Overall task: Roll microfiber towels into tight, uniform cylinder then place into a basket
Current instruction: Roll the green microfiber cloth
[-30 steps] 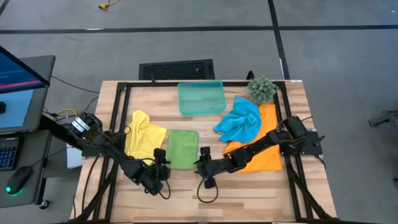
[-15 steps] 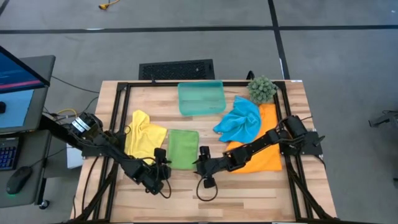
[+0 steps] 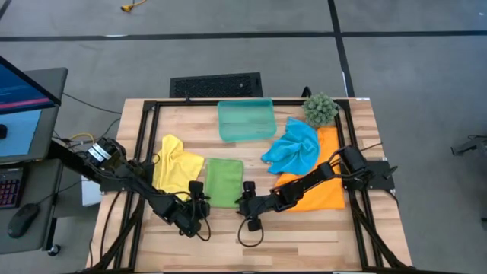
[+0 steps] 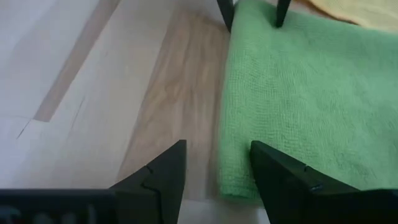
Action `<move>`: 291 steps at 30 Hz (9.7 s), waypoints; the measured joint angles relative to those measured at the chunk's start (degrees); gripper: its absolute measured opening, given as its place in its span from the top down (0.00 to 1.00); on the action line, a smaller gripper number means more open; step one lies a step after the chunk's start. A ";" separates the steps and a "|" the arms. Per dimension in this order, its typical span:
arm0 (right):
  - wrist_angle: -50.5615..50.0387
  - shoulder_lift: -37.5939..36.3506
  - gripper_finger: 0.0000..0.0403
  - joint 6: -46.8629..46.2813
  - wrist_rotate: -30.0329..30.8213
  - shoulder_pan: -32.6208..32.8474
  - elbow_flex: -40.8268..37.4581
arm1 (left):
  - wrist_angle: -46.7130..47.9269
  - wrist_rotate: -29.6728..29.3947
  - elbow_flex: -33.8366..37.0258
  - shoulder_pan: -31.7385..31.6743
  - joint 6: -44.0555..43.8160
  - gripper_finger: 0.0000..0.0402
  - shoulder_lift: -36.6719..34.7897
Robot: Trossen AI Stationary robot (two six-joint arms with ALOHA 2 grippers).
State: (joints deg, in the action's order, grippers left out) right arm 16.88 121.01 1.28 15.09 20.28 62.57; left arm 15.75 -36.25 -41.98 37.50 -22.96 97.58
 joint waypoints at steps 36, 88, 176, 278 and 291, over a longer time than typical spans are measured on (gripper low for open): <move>-25.94 -1.66 0.60 1.94 3.27 1.37 13.63 | -1.19 10.31 0.13 -1.89 -1.31 0.99 -5.85; -28.66 4.31 0.45 17.59 -1.57 3.12 18.86 | -0.65 22.12 -0.06 -7.23 -29.76 0.98 -6.97; -43.45 2.14 0.98 -23.99 -9.59 -3.60 26.71 | 6.47 27.07 -3.30 -8.32 -29.72 0.98 -6.99; -40.98 6.99 0.97 -28.18 -14.68 -1.23 26.75 | 0.05 15.46 -4.67 -8.34 9.96 0.58 -2.71; -41.97 6.61 0.93 -26.71 -14.89 -0.76 26.73 | -0.33 24.94 -4.78 -11.91 7.81 0.58 -0.95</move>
State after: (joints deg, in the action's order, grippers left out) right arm -25.09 127.62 -25.42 0.19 19.52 89.30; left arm 15.42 -11.31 -46.76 25.58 -15.15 96.63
